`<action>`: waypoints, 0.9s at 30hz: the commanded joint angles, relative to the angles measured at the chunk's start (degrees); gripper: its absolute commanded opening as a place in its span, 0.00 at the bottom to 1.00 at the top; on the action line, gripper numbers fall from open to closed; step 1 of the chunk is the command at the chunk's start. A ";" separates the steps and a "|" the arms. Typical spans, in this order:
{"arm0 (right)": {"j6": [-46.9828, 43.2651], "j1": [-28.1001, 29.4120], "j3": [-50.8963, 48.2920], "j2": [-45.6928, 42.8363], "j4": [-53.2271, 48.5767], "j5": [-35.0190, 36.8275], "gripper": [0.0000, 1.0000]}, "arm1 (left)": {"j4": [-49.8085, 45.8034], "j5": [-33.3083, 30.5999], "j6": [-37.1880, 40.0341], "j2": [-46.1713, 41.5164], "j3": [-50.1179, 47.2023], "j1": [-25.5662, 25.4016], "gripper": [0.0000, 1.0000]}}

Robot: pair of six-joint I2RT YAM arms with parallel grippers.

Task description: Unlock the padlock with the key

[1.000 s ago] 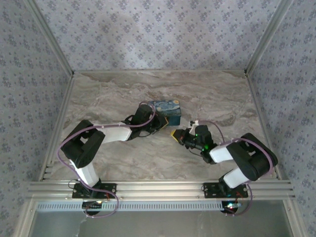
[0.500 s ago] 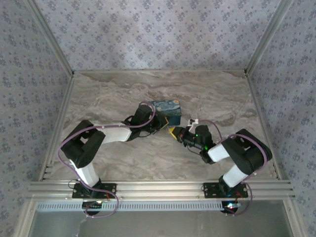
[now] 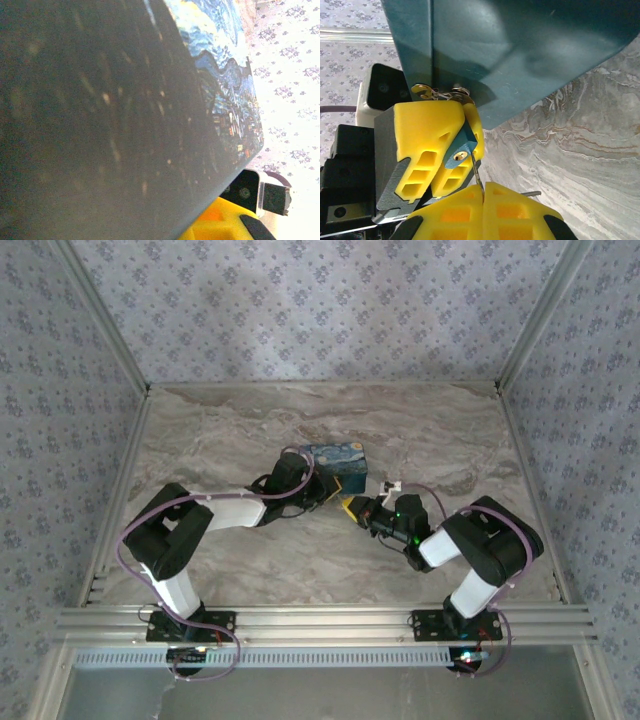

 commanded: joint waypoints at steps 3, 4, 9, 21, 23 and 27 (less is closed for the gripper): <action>0.83 -0.11 0.12 0.36 3.53 0.60 0.00 | 3.60 1.22 -0.30 -1.64 -0.74 0.16 0.09; 0.93 -0.15 0.01 0.39 3.68 0.73 0.00 | 3.65 1.19 -0.45 -1.57 -0.76 0.23 0.09; 1.30 -0.25 -0.29 0.54 4.46 0.92 0.00 | 4.01 1.30 -0.55 -1.38 -0.83 0.18 0.09; 1.62 -0.38 -1.50 0.02 5.20 1.38 0.00 | 4.65 1.37 -0.66 -1.11 -1.14 0.16 0.09; 1.62 -0.43 -1.52 0.09 5.27 1.46 0.00 | 4.86 1.38 -0.64 -1.02 -1.18 0.21 0.09; 1.81 -0.37 -0.79 0.41 5.62 1.30 0.00 | 5.41 1.68 -1.07 -0.76 -1.27 0.16 0.09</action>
